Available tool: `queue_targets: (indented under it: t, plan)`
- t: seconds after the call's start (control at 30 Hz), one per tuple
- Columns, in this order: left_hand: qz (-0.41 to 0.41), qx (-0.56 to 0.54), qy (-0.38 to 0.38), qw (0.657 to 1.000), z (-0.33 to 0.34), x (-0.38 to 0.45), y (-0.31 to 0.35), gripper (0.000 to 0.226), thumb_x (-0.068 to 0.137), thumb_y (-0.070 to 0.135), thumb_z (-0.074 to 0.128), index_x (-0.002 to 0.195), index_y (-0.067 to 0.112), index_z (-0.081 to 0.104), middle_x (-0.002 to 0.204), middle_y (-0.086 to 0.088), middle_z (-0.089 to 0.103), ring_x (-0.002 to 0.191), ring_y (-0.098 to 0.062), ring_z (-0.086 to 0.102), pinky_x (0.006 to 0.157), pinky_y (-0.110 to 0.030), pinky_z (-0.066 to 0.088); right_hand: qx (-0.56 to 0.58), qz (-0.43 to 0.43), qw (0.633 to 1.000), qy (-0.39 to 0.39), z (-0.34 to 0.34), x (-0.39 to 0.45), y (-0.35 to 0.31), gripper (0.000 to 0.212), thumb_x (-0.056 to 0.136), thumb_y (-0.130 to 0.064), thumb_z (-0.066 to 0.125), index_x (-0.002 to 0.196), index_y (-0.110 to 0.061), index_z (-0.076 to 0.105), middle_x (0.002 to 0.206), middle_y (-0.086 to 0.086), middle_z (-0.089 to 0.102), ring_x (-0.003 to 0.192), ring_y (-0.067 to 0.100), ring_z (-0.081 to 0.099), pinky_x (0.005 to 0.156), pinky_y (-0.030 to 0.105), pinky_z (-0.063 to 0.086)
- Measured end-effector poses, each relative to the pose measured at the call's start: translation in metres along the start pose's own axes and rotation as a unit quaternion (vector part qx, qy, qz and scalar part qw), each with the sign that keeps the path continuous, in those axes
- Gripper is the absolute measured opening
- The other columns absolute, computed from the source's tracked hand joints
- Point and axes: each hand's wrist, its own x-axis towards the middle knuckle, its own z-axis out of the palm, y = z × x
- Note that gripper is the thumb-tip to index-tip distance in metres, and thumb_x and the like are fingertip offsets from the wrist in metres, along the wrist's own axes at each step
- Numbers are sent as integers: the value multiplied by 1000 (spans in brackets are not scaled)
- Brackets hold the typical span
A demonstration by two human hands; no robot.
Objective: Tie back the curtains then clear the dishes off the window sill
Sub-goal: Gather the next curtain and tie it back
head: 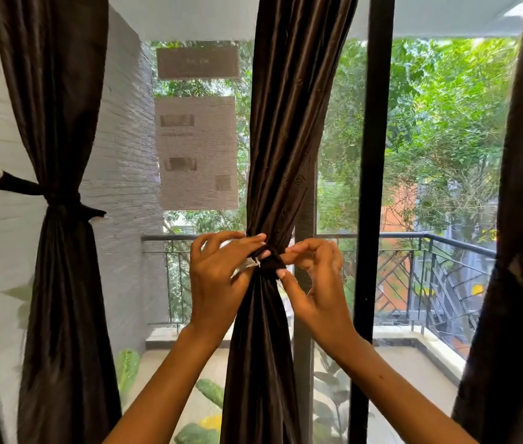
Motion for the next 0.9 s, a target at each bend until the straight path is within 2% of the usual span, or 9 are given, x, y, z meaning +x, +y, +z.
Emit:
queue_targets:
  t: [0.03,0.1,0.2,0.27,0.33,0.43,0.53,0.6,0.9]
  plan:
    - [12,-2,-1,1000,0,-1,1,24,83,15,61,103,11,73,102,7,70,102,-9,56,93,-28,33,28,20,999,1,-1,-3,-2,26,83,-11,61,101,-18,44,105,-3,54,102,7,61,104,54,37]
    - [27,-2,-9,1000,0,-4,0,26,82,12,62,105,10,72,107,8,68,105,-11,56,94,-30,34,52,43,998,-8,-6,-8,-6,26,83,-16,62,103,-20,44,105,0,54,105,15,59,99,51,43]
    - [13,-9,-13,1000,4,-8,4,30,78,6,67,107,12,71,110,14,62,108,-10,54,94,-37,37,-14,14,999,-26,-12,-11,-12,37,72,-23,64,101,-28,42,99,-23,51,105,-6,52,101,61,34]
    - [5,-18,-11,1000,7,-7,10,30,77,5,68,106,14,71,108,16,61,107,-9,54,93,-35,37,-70,-16,997,-11,-14,-10,-15,45,62,-17,68,98,-22,42,94,-21,47,102,-18,43,97,60,37]
    - [-3,-29,-7,1000,10,-5,17,27,79,8,68,105,15,72,105,18,61,105,-9,55,92,-34,36,-131,-60,989,14,-20,-5,-15,47,60,-15,71,96,-22,42,90,-16,46,99,-13,47,103,54,34]
    - [-32,-33,5,999,12,-2,20,26,80,10,70,105,15,72,98,16,62,102,-10,56,90,-31,36,-268,-196,941,65,-32,1,-8,27,74,-22,72,93,-20,53,94,-13,56,99,10,56,111,52,20]
    - [-40,-34,0,999,12,1,20,23,82,14,69,105,14,72,95,8,67,101,-8,55,90,-27,36,-368,-276,883,99,-39,7,1,8,82,-23,71,83,-16,68,93,-5,69,104,18,55,105,63,23]
    - [-43,-37,-6,998,13,2,21,22,83,17,67,105,14,71,96,5,68,101,-7,54,92,-24,35,-390,-292,867,108,-38,8,7,6,83,-20,71,81,-14,72,91,-3,71,102,19,56,105,63,24]
    - [-55,-26,-11,998,21,-3,21,21,85,22,62,101,12,71,97,1,71,101,-7,56,94,-25,36,-370,-273,882,100,-30,5,24,13,90,-15,63,84,-11,73,92,-3,73,97,18,63,111,56,20]
